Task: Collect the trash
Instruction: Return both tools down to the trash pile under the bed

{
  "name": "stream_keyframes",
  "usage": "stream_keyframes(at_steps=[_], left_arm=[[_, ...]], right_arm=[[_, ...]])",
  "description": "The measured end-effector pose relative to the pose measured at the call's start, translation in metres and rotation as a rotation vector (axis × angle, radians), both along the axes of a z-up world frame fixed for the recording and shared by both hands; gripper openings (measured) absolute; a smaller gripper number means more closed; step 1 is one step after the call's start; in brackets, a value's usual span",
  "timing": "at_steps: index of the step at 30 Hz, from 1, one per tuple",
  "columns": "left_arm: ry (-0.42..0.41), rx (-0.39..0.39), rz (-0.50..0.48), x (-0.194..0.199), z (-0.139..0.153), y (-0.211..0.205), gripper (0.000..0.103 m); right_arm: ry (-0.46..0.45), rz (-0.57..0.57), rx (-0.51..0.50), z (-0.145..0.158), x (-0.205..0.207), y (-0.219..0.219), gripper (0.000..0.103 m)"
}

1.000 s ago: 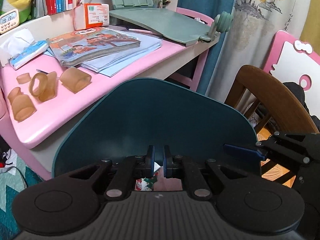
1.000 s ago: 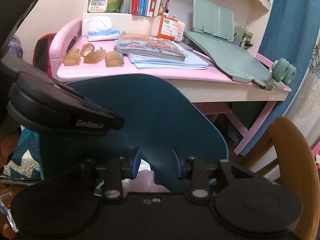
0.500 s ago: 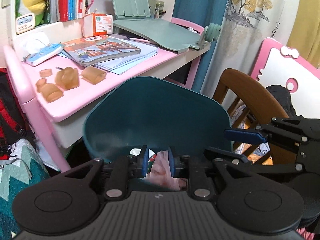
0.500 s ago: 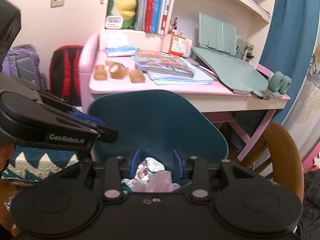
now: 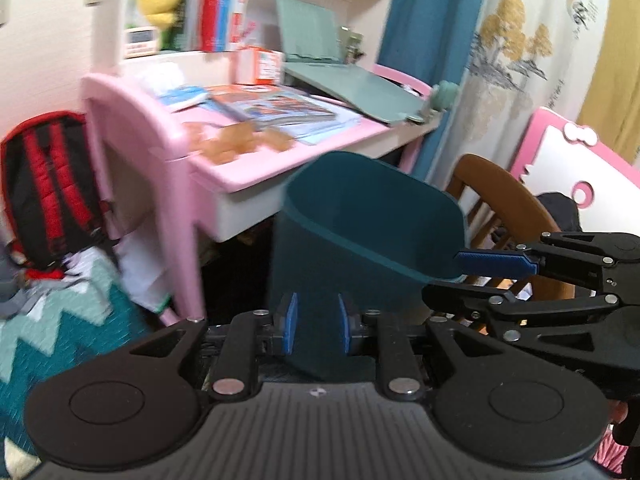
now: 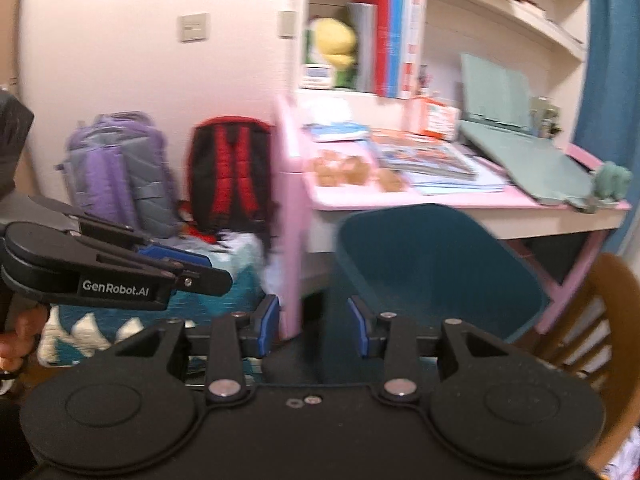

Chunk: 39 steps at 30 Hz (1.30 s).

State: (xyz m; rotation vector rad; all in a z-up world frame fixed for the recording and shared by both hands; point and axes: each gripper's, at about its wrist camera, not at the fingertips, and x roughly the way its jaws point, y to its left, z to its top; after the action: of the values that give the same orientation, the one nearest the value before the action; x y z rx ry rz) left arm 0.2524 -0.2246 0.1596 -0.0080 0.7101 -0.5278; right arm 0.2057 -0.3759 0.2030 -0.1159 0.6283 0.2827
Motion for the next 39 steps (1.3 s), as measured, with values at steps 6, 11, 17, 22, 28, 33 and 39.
stream_keyframes(at_steps=[6, 11, 17, 22, 28, 33, 39], left_arm=[[0.003, 0.027, 0.103, -0.031, -0.024, 0.070, 0.059], [0.013, 0.045, 0.187, -0.047, -0.047, 0.127, 0.067], [0.059, 0.076, 0.291, -0.056, -0.098, 0.187, 0.082], [0.132, 0.089, 0.357, -0.053, -0.162, 0.237, 0.097], [0.252, 0.065, 0.429, -0.039, -0.254, 0.295, 0.102], [0.403, 0.074, 0.459, -0.019, -0.329, 0.331, 0.102], [0.544, 0.194, 0.440, 0.005, -0.414, 0.352, 0.102]], right_arm=[[0.023, 0.135, 0.027, -0.022, -0.011, 0.058, 0.038], [0.090, 0.251, 0.058, -0.057, -0.008, 0.109, 0.040], [0.203, 0.339, 0.048, -0.120, 0.004, 0.169, 0.045], [0.296, 0.400, 0.018, -0.185, 0.023, 0.211, 0.046], [0.420, 0.427, -0.074, -0.276, 0.043, 0.259, 0.047], [0.615, 0.415, -0.064, -0.353, 0.066, 0.293, 0.047], [0.778, 0.383, -0.052, -0.441, 0.091, 0.329, 0.047]])
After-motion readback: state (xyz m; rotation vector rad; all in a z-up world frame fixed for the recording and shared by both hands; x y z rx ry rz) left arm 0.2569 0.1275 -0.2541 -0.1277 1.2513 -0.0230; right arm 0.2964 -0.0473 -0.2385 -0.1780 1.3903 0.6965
